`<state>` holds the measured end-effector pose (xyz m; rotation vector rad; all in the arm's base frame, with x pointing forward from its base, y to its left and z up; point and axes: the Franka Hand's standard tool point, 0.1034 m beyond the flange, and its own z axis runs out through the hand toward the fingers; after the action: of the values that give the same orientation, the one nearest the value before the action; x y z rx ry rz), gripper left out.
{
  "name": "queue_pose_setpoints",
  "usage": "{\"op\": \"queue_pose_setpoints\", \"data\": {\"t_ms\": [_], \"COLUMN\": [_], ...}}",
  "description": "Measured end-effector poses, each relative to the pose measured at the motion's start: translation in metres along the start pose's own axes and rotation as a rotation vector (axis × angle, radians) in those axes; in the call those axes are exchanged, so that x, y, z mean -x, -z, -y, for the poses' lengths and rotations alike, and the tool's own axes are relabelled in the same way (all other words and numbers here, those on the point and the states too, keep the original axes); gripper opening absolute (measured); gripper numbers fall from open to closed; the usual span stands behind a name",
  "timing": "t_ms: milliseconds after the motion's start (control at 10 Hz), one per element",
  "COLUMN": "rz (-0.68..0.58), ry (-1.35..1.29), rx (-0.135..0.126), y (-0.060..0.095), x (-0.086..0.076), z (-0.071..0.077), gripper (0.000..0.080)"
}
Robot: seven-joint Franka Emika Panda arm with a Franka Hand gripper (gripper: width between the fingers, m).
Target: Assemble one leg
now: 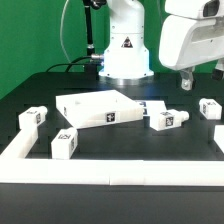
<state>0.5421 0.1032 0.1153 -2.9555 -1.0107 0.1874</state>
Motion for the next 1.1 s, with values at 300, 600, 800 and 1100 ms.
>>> {"op": "queue_pose_setpoints", "data": {"t_ms": [300, 600, 800, 1100], "rz": [-0.018, -0.034, -0.034, -0.028], "ry": [0.010, 0.023, 0.023, -0.042], "rx": [0.009, 0.018, 0.018, 0.006], "y": [-0.007, -0.030, -0.029, -0.039], "x": [0.018, 0.079, 0.076, 0.105], "z": [0.000, 0.006, 0.006, 0.001], "gripper": [0.0649, 0.0649, 0.0649, 0.0649]}}
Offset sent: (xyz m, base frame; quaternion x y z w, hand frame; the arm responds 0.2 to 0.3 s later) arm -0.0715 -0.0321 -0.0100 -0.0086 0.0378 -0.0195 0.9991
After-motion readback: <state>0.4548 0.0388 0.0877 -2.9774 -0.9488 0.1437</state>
